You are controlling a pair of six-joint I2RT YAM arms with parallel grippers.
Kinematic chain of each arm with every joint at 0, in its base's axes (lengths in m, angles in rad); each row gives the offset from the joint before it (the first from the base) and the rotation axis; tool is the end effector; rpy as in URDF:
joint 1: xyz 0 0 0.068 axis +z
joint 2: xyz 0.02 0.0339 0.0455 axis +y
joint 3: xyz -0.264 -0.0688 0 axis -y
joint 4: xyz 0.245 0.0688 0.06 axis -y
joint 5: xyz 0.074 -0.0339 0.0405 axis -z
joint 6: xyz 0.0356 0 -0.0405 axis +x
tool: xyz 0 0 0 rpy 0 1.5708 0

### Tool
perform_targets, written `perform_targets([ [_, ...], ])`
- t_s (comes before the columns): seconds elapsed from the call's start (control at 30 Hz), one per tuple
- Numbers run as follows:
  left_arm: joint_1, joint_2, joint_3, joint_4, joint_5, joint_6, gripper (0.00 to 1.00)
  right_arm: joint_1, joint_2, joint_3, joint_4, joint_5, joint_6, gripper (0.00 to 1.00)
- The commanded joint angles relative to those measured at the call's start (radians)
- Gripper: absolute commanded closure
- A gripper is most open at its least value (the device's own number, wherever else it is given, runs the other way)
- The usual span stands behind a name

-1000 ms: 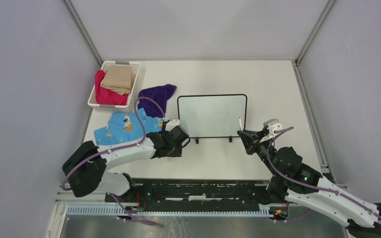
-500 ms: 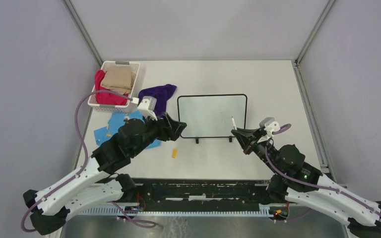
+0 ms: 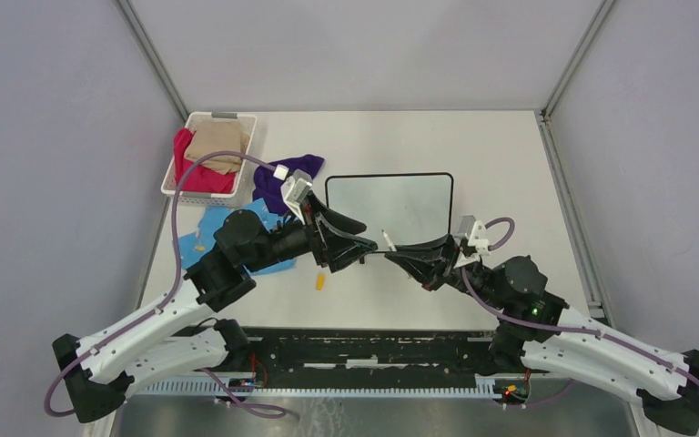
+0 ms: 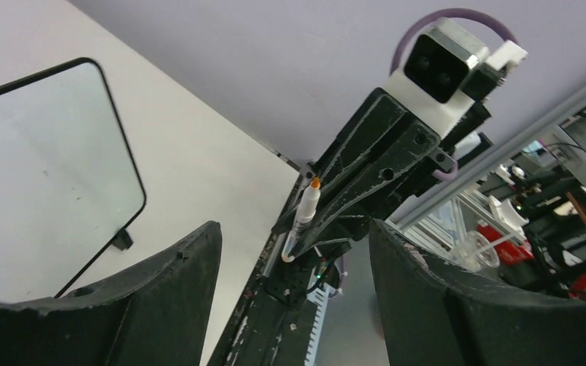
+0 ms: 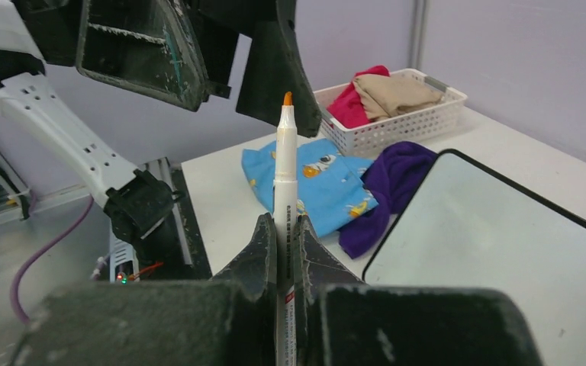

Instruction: Write a sentence on the whiteboard

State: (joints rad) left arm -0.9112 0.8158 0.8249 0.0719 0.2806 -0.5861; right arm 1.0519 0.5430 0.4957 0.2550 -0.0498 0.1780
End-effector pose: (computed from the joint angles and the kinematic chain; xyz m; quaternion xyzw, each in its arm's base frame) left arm 0.1095 -0.1573 0.3767 0.2101 0.6458 -0.5649 0.4688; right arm 0.0722 0.1300 0.3209 -0.2840 0.5624 0.4607 0.6251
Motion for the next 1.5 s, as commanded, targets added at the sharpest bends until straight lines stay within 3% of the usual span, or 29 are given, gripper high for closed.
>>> perform_targets([
  [0.0,0.0,0.016,0.012,0.176,0.138,-0.04,0.24,0.002,0.037,0.057,0.169,-0.107,0.053,1.0],
  [0.4,0.0,0.071,0.036,0.186,0.186,-0.043,0.38,0.002,0.113,0.079,0.234,-0.152,0.099,1.0],
  [0.63,0.0,0.062,0.034,0.181,0.19,-0.044,0.58,0.004,0.121,0.08,0.231,-0.154,0.1,1.0],
  [0.93,0.0,0.07,0.032,0.177,0.193,-0.055,0.96,0.004,0.126,0.085,0.221,-0.154,0.101,1.0],
  [1.0,0.0,0.06,0.033,0.177,0.177,-0.055,0.98,0.004,0.125,0.087,0.216,-0.153,0.106,1.0],
  [1.03,0.0,0.052,0.032,0.177,0.16,-0.055,0.98,0.004,0.123,0.089,0.216,-0.149,0.112,0.97],
  [1.17,0.0,-0.021,0.009,0.207,-0.013,-0.079,0.98,0.004,0.092,0.073,0.258,-0.103,0.142,0.58],
  [1.23,0.0,-0.058,-0.01,0.254,-0.103,-0.11,0.98,0.003,0.064,0.045,0.319,-0.049,0.167,0.45],
  [1.33,0.0,-0.085,-0.029,0.34,-0.204,-0.173,0.98,0.001,0.029,0.004,0.437,0.031,0.22,0.35],
  [1.47,0.0,-0.08,-0.039,0.467,-0.265,-0.27,0.98,0.002,0.06,-0.003,0.592,0.042,0.285,0.29],
])
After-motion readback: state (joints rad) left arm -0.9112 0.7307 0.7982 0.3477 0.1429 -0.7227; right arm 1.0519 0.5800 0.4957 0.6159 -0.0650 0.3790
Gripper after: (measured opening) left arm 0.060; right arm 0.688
